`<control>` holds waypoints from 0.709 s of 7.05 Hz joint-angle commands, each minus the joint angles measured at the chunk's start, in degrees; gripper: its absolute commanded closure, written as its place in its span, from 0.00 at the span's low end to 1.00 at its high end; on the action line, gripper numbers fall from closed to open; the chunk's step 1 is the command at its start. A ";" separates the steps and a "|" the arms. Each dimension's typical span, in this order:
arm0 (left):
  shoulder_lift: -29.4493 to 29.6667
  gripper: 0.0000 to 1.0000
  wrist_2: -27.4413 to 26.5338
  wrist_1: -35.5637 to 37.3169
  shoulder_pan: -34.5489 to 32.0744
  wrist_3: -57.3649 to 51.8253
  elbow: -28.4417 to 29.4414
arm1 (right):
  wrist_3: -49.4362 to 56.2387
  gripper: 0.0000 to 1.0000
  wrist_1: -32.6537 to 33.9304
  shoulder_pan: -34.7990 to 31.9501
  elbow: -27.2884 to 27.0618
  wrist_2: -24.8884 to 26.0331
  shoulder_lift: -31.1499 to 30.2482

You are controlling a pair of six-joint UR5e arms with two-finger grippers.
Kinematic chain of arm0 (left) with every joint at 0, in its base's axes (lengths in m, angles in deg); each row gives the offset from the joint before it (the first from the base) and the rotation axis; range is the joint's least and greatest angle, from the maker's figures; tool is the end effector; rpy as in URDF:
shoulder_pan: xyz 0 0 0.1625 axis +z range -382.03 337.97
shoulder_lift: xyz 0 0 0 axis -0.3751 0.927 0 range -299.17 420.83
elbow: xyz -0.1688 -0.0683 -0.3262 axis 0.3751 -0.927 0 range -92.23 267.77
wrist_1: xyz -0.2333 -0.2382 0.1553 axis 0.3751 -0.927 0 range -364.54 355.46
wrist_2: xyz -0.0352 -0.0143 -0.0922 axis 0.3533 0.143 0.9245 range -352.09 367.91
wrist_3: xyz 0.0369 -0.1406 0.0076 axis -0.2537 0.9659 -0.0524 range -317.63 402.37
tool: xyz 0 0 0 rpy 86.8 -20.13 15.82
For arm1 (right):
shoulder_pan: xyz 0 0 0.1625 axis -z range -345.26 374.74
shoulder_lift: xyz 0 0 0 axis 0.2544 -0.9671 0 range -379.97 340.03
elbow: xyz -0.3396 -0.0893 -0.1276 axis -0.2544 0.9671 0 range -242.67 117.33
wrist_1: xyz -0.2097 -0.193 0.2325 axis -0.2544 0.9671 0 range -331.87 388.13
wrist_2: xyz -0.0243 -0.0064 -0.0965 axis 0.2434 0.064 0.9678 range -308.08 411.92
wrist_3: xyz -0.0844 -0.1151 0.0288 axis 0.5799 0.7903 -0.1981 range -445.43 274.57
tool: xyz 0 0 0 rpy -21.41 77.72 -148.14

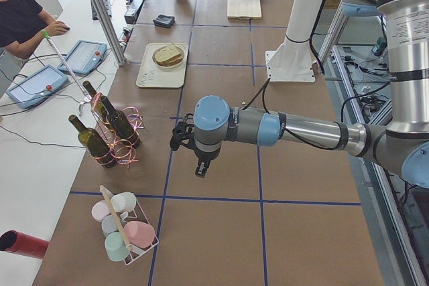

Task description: Make sandwich and place on tray

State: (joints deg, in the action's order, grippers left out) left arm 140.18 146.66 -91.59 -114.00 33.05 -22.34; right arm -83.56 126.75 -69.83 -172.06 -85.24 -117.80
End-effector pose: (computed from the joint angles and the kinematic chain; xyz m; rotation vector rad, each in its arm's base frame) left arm -0.0369 -0.3781 0.5574 0.1901 0.8364 0.1687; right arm -0.0105 -0.3904 0.5578 0.0228 -0.8247 -0.1412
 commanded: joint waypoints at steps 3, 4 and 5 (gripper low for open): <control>-0.59 0.00 0.03 1.54 -0.49 -1.05 0.69 | -1.87 0.00 -0.44 0.98 -0.38 -0.30 0.01; -2.60 0.00 0.03 1.19 -0.40 -1.05 1.04 | -1.52 0.00 -0.44 0.98 -0.38 -0.13 0.01; -2.79 0.00 0.72 1.02 -0.49 -0.96 1.48 | -1.35 0.00 -0.53 0.98 -0.82 -0.21 0.01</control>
State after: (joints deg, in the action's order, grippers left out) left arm 138.25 146.86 -90.29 -114.47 32.04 -21.33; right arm -85.15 126.30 -68.85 -172.55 -85.45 -117.79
